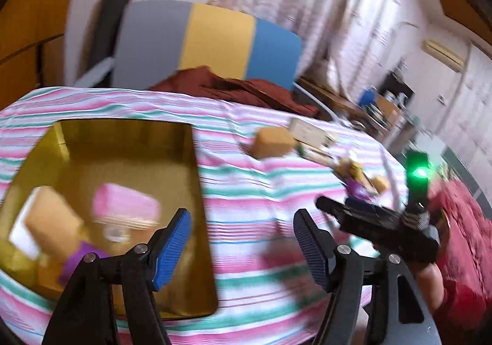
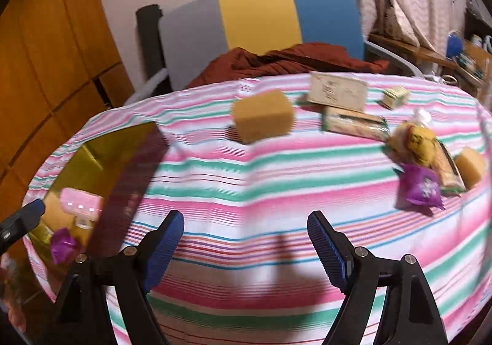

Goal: Organize objects
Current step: 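Move both open tools back from the tray toward the table items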

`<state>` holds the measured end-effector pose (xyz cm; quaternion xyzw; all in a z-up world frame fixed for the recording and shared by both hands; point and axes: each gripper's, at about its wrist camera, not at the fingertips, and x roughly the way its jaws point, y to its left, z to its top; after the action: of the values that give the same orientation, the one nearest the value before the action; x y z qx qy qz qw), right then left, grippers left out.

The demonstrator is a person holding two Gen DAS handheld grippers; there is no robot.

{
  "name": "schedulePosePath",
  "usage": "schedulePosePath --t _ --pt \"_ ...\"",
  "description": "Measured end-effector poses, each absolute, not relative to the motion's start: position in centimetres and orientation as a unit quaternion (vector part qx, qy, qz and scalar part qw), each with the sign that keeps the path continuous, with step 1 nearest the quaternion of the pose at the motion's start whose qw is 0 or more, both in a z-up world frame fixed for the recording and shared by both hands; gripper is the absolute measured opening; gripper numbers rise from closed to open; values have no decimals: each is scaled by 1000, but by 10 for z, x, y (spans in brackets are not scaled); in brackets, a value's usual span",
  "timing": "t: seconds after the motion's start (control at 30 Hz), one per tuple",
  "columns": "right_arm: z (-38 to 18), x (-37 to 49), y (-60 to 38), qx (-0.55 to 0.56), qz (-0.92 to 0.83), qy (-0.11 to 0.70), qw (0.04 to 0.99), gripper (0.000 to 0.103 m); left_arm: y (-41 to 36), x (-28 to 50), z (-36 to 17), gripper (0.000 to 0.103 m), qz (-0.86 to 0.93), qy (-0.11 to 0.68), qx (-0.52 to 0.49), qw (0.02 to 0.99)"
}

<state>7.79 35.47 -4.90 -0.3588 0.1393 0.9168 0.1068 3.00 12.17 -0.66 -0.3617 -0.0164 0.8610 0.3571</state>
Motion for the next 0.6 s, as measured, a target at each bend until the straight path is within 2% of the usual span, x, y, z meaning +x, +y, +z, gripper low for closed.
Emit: schedulePosePath --t 0.33,0.47,0.6 --pt "-47 112 459 -303 900 164 266 83 181 46 -32 71 821 16 -406 402" --pt "-57 109 493 -315 888 170 287 82 195 43 -38 71 816 20 -420 398" --pt "-71 100 515 -328 882 205 271 75 205 36 -40 71 814 27 -428 392"
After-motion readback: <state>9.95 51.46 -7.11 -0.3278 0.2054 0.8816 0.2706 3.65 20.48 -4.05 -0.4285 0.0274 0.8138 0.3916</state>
